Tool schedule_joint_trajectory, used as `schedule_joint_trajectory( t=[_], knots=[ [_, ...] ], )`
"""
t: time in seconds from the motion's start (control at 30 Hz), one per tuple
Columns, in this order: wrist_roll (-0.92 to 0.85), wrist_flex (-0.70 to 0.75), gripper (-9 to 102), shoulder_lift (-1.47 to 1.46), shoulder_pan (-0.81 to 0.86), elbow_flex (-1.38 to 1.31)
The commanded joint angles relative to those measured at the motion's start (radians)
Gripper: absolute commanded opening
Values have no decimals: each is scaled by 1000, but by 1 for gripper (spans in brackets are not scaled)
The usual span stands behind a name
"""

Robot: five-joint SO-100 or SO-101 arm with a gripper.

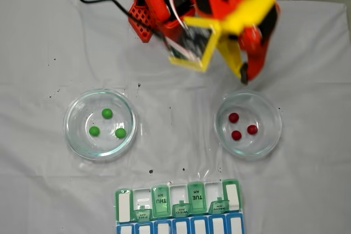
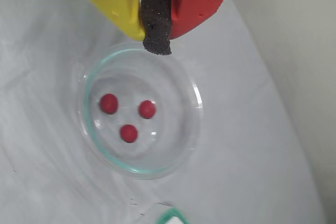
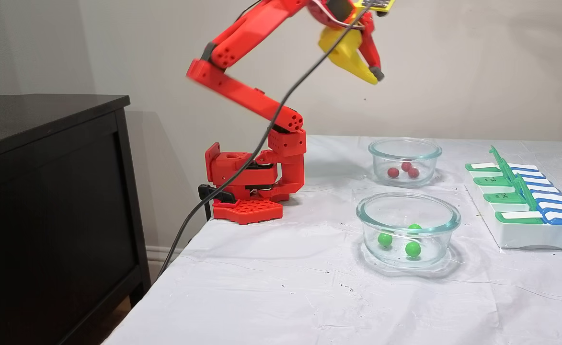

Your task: Sort medicines into box.

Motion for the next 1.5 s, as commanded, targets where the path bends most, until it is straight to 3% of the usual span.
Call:
schedule_joint_trajectory(
  t=[0.0, 0.37, 0.77, 0.9, 1.47],
  knots=[
    [20, -72, 1, -130, -15, -94],
    [103, -127, 0, -127, -29, -38],
    [97, -135, 3, -374, 29, -218],
    [100, -163, 8, -387, 20, -209],
    [84, -273, 14, -380, -54, -124]
  ],
)
